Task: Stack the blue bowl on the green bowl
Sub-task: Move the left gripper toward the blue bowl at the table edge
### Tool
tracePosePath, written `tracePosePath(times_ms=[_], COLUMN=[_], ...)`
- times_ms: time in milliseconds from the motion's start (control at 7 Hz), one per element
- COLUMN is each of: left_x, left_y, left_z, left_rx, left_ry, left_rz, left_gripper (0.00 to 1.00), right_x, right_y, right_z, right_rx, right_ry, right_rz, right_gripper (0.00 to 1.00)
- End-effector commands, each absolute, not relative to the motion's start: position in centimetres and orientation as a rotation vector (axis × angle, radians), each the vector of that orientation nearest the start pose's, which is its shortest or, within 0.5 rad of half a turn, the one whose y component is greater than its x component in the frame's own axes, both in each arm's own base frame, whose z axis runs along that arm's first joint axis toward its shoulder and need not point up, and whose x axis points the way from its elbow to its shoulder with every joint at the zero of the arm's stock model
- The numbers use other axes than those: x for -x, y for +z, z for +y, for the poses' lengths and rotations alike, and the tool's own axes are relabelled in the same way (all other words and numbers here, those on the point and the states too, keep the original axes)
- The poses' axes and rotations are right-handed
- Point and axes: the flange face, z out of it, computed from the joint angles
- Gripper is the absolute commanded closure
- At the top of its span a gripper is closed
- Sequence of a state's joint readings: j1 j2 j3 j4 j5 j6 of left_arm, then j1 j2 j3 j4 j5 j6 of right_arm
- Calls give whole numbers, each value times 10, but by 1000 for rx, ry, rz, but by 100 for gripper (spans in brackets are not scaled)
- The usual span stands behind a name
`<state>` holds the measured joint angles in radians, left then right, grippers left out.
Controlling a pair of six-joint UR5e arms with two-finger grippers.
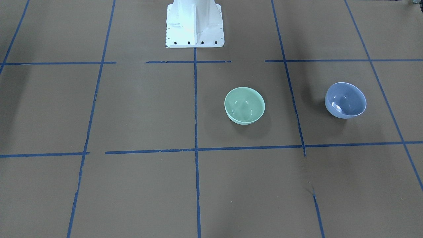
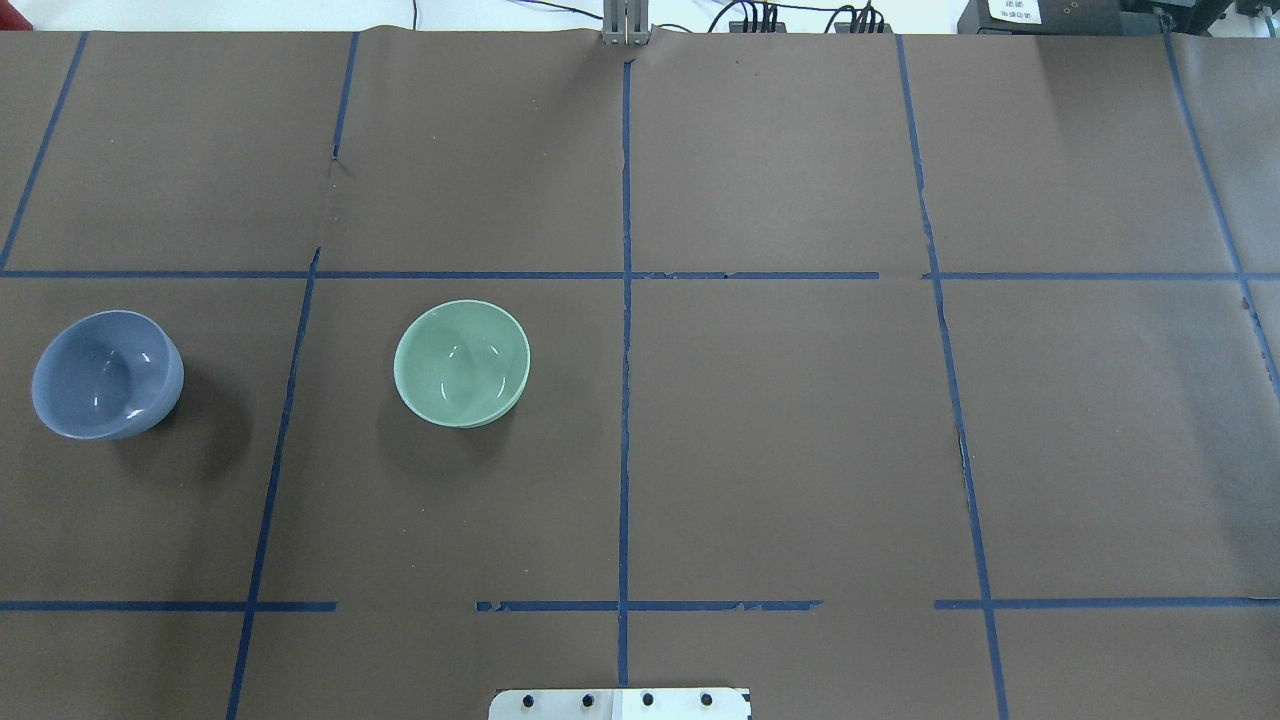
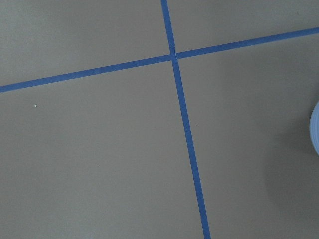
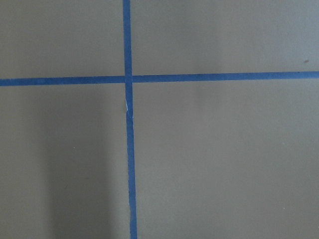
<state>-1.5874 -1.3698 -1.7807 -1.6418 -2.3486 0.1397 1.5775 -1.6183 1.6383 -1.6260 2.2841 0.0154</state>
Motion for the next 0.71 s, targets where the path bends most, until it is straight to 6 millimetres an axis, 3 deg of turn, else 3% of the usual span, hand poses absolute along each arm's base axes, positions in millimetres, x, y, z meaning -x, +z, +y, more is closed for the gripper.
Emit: tracePosePath(times_ms=[0, 429, 571], left_x=[70, 70, 70], left_y=[638, 634, 642], left_z=[-413, -419, -419], left_rx=[-135, -144, -138], left_ry=[147, 146, 151], left_rz=[771, 763, 768], left_gripper=[0, 0, 0], right_x=[-71, -72, -71], right_y=[658, 658, 658], right_z=[-468, -468, -468], right_rx=[37, 37, 38], right_ry=[33, 35, 35], right_rz=[-713, -713, -713], right_gripper=[0, 0, 0])
